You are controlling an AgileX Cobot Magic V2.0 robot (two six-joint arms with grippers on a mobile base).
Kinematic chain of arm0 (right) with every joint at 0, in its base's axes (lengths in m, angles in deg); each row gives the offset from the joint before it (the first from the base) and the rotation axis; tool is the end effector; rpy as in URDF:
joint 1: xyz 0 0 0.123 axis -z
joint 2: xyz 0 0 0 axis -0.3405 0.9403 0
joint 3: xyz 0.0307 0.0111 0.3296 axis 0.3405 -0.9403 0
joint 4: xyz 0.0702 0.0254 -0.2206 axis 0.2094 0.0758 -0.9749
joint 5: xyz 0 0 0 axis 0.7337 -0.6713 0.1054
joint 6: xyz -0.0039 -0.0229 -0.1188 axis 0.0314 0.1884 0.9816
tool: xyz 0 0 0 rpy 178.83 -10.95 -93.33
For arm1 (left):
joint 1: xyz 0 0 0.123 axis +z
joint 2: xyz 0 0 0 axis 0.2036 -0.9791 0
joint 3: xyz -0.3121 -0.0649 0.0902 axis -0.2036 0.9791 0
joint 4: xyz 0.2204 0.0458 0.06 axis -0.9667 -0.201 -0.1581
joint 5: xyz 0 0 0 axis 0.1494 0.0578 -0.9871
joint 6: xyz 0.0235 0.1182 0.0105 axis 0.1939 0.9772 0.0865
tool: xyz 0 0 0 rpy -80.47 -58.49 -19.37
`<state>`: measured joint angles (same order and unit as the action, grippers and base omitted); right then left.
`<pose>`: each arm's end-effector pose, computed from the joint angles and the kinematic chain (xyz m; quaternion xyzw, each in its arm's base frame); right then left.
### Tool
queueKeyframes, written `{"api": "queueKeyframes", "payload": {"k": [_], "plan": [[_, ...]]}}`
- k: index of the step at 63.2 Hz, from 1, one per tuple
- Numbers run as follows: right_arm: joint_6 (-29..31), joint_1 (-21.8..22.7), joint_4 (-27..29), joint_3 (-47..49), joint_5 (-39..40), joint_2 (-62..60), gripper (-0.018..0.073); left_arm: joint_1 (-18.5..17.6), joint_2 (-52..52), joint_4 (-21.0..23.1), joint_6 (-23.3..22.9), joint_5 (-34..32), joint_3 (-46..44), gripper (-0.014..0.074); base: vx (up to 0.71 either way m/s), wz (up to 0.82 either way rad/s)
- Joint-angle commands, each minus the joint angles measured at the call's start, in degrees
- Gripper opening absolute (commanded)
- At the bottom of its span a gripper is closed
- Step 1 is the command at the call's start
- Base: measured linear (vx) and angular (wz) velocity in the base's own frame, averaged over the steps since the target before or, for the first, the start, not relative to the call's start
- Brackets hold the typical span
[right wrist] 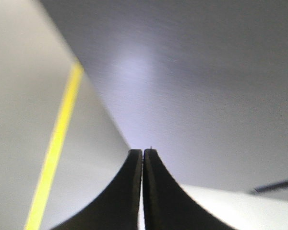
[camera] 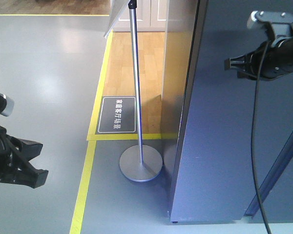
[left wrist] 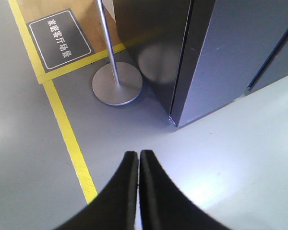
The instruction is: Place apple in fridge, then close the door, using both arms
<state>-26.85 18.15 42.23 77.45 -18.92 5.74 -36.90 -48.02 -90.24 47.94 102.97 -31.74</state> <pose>0.3834 0.0304 0.3660 -0.0583 0.9167 0.0710 0.3888 0.1587 -0.0722 0.3314 0.1831 0.9006 -0.0835 0.3853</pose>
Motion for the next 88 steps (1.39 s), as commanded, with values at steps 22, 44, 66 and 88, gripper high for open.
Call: {"api": "queueKeyframes", "payload": {"k": [22, 44, 66, 88], "plan": [[-3.35, -0.10, -9.48, -26.22, 7.83, -23.45, -0.0004, 0.08, 0.97, 0.00, -0.46, -3.05, -1.55, -0.0006, 0.00, 0.00], [-6.12, -0.10, -11.37, -42.09, 0.89, -38.46, -0.0004, 0.08, 0.97, 0.00, -0.46, -3.05, -1.55, -0.0006, 0.00, 0.00], [-6.12, -0.10, -12.06, -46.95, -10.44, -58.27, -0.0004, 0.08, 0.97, 0.00, -0.46, -3.05, -1.55, -0.0006, 0.00, 0.00], [-6.12, -0.10, -12.39, -48.16, -23.30, -76.25, -0.0004, 0.08, 0.97, 0.00, -0.46, -3.05, -1.55, -0.0006, 0.00, 0.00]]}}
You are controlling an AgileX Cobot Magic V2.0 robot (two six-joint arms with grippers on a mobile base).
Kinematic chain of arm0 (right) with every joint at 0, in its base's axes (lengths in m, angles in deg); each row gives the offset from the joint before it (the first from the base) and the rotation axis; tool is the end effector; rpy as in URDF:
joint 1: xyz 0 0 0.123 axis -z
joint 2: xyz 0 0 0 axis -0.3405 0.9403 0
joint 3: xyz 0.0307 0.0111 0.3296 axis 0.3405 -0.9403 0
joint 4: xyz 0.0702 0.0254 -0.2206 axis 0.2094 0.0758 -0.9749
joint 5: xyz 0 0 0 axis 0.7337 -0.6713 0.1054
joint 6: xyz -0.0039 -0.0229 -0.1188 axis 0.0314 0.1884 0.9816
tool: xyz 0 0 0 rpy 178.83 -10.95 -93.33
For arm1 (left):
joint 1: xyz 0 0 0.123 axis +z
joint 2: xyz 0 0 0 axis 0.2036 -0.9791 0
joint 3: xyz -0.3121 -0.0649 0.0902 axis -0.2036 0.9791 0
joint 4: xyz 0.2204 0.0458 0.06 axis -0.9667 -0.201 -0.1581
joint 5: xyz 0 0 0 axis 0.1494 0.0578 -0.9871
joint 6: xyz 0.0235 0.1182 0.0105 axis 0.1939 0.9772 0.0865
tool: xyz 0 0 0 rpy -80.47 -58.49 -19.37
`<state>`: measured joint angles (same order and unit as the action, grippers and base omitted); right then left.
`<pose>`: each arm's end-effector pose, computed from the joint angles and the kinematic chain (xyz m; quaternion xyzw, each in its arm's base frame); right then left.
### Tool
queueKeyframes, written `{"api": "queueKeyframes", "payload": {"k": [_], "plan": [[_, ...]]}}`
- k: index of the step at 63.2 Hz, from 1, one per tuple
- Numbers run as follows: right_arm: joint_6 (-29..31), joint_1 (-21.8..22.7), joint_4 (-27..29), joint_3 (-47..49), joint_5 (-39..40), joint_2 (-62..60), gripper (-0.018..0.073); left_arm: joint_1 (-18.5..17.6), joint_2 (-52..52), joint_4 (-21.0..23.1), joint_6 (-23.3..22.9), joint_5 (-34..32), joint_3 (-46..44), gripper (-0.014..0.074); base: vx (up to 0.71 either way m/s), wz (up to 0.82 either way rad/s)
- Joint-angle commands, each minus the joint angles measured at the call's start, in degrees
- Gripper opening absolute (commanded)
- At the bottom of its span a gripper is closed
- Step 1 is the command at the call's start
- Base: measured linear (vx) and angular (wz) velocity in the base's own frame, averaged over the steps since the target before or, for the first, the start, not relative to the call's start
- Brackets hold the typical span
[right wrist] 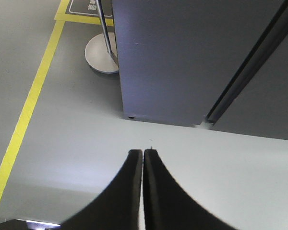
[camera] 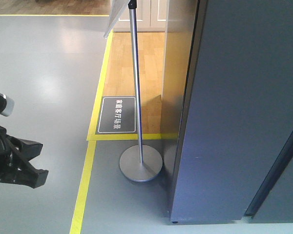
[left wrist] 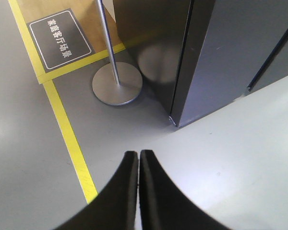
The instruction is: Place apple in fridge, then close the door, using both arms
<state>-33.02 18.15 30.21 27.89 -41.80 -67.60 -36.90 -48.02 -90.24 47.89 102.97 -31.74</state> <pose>0.0069 0.0039 0.2900 -0.0647 0.9182 0.0010 0.3907 0.1587 -0.0722 0.3314 0.1827 0.9007 -0.0837 0.3853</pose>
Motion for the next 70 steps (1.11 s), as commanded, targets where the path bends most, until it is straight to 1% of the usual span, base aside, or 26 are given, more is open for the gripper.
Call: {"api": "queueKeyframes", "payload": {"k": [1, 10, 17, 23, 31, 40, 50, 62, 68, 70], "plan": [[0.05, -0.10, -0.37, 1.40, -0.87, -3.54, -0.0004, 0.08, 0.97, 0.00, -0.41, -3.05, -1.55, -0.0006, 0.00, 0.00], [0.05, -0.10, -0.10, 1.40, -3.53, -9.23, -0.0004, 0.08, 0.97, 0.00, -0.41, -3.05, -1.55, -0.0006, 0.00, 0.00], [0.05, -0.10, 1.56, 1.40, -4.65, -12.23, -0.0004, 0.08, 0.97, 0.00, -0.41, -3.05, -1.55, -0.0006, 0.00, 0.00], [0.05, -0.10, 1.98, 1.40, -5.85, -13.46, -0.0004, -0.68, 0.97, 0.23, -0.41, -2.99, -1.55, -0.0006, 0.00, 0.00], [0.05, -0.10, 2.34, 1.40, -6.38, -13.57, -0.0004, -0.61, 0.97, 0.40, -0.41, -3.17, -1.25, -0.0006, 0.00, 0.00], [0.05, -0.10, 2.62, 1.40, -6.42, -13.57, -0.0004, -0.23, 4.54, 0.40, -0.41, -3.56, 2.34, -0.0006, 0.00, 0.00], [0.05, -0.10, 3.15, 1.40, -6.42, -13.57, -0.0004, 3.52, 13.18, 0.40, -0.41, -3.51, 10.22, -0.0006, 0.00, 0.00], [0.05, -0.10, 3.29, 1.40, -6.42, -13.57, -0.0004, 10.02, 28.12, -0.30, -0.41, -3.26, 19.99, -0.0006, 0.00, 0.00], [0.05, -0.10, 3.29, 1.40, -6.42, -13.57, -0.0004, 13.80, 35.18, -0.68, -0.41, -4.78, 24.43, -0.0006, 0.00, 0.00], [0.05, -0.10, 3.29, 1.40, -6.42, -13.57, -0.0004, 15.06, 37.71, -0.68, -0.41, -6.91, 25.97, -0.0006, 0.00, 0.00]]}}
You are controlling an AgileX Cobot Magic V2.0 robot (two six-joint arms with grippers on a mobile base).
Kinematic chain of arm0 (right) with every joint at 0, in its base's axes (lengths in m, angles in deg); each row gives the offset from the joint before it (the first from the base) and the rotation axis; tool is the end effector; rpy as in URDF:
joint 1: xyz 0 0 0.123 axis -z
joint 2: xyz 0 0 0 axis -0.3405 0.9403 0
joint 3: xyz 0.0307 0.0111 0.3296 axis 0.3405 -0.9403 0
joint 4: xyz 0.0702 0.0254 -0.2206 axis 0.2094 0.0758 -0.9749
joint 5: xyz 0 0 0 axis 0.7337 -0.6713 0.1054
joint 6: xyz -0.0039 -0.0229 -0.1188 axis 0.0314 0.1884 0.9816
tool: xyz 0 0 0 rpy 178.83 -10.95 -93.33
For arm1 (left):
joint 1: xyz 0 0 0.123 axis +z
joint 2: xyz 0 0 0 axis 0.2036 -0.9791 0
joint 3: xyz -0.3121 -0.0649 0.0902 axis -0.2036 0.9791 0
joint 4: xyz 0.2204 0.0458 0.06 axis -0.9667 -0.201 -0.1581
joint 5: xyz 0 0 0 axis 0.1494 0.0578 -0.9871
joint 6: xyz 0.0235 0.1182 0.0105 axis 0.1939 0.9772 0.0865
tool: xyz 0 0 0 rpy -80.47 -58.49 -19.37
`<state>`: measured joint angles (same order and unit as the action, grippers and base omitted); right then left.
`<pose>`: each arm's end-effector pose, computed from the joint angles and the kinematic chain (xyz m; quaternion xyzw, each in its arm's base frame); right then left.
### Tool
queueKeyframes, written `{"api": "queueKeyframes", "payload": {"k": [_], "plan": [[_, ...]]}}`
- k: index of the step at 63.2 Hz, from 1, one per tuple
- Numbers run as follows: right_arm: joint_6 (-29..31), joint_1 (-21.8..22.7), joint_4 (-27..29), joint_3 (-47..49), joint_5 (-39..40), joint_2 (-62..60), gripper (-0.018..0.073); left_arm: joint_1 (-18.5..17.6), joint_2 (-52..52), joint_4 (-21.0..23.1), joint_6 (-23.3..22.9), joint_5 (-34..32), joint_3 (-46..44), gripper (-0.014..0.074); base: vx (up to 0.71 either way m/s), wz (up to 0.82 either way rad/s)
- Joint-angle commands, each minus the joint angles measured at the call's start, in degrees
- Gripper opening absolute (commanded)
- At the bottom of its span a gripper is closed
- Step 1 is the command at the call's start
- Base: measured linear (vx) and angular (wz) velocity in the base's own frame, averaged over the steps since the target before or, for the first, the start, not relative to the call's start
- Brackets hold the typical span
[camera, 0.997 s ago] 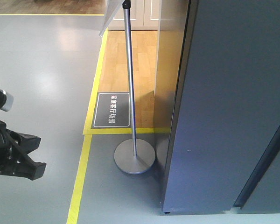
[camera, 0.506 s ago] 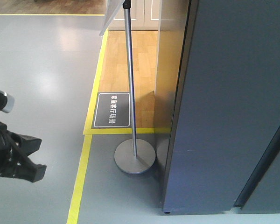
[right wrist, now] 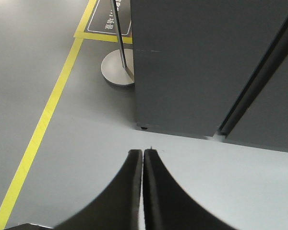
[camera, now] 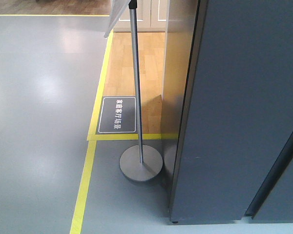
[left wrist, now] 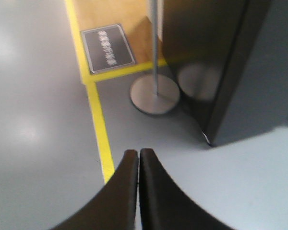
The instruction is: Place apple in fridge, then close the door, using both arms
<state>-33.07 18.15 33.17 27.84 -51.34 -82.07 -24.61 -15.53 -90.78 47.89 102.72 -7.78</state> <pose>-0.0467 0.0084 0.2699 -0.0699 0.8996 0.0251 0.4302 0.0469 -0.0078 0.2553 0.0835 0.8821 -0.0469 0.4612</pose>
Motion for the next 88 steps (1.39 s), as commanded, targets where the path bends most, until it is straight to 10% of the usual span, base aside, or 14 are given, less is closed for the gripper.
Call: {"api": "queueKeyframes", "payload": {"k": [1, 36, 88], "plan": [[0.10, -0.10, 0.33, 1.45, 3.12, 0.90, -0.0004, 3.24, 6.66, -0.14, -0.41, -7.80, 2.59, -0.0006, 0.00, 0.00], [0.10, -0.10, 0.32, 1.45, 2.78, 0.90, -0.0004, 11.91, 26.24, -0.03, -0.41, -32.32, 24.18, -0.0006, 0.00, 0.00], [0.10, -0.10, 0.32, 1.45, 2.15, 0.90, -0.0004, 11.91, 26.07, -0.61, 3.84, -39.47, 24.14, -0.0006, 0.00, 0.00]]}}
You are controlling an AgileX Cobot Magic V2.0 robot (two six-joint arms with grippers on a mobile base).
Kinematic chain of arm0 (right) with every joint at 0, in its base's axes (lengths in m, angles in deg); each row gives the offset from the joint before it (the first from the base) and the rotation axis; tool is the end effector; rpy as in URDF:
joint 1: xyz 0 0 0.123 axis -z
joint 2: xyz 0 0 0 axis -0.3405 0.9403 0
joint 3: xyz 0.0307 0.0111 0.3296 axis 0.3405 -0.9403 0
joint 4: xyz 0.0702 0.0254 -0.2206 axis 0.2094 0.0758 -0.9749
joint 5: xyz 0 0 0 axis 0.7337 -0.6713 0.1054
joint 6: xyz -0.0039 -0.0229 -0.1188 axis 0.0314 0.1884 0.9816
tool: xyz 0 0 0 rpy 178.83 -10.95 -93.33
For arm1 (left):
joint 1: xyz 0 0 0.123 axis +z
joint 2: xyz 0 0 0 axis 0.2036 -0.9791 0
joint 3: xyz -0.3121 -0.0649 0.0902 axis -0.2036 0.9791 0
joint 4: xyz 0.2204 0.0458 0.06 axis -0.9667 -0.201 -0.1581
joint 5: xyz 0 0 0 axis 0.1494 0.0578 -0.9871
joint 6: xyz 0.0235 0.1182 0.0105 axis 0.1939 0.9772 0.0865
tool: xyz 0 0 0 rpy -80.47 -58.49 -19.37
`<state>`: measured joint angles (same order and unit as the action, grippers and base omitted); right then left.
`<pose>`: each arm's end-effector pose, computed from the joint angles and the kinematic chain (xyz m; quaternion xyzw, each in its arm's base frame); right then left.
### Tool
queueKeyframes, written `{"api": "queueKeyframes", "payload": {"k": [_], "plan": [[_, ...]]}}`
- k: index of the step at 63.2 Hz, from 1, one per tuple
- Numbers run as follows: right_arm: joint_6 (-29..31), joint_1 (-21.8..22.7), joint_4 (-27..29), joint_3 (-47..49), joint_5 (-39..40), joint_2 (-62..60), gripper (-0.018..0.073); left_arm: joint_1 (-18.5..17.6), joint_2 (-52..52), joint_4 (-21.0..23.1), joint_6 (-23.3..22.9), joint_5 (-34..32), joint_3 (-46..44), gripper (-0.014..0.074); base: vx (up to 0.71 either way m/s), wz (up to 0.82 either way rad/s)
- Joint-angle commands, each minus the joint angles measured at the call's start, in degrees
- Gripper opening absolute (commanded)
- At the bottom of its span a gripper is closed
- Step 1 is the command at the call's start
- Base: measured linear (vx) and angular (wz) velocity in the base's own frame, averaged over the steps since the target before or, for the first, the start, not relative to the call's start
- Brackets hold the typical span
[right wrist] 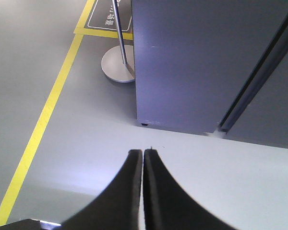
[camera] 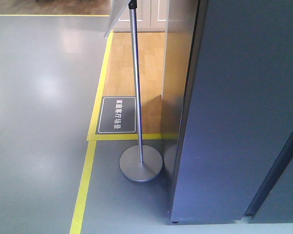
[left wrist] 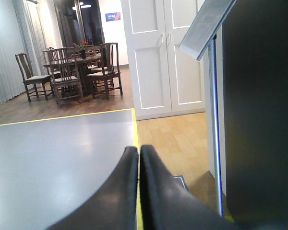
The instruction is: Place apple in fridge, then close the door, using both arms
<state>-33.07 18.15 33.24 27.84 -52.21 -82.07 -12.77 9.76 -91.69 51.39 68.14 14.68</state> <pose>-0.0479 0.0086 0.2685 -0.0706 0.9028 0.0260 0.4234 0.0208 -0.0002 0.2038 0.0267 0.6903 0.0162 0.7229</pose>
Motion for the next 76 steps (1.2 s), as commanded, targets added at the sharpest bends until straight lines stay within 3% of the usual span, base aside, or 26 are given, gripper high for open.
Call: {"api": "queueKeyframes", "payload": {"k": [1, 63, 68, 76], "plan": [[0.10, -0.10, 0.26, 1.45, 3.02, 0.90, -0.0004, 0.07, 0.79, 0.30, 0.35, -4.96, 1.68, -0.0006, 0.00, 0.00], [0.24, -0.10, 0.12, 1.45, 3.23, 0.90, -0.0004, 0.07, 0.86, 0.30, 0.35, -4.61, 1.24, -0.0006, 0.00, 0.00], [1.43, -0.10, -2.14, 1.45, 6.02, 0.90, -0.0004, 0.07, 0.86, 0.30, 0.35, -4.61, 1.24, -0.0006, 0.00, 0.00], [1.32, -0.10, -2.41, 1.45, 18.31, -0.18, -0.0004, 0.07, 0.86, 0.30, 0.35, -4.61, 1.24, -0.0006, 0.00, 0.00]]}}
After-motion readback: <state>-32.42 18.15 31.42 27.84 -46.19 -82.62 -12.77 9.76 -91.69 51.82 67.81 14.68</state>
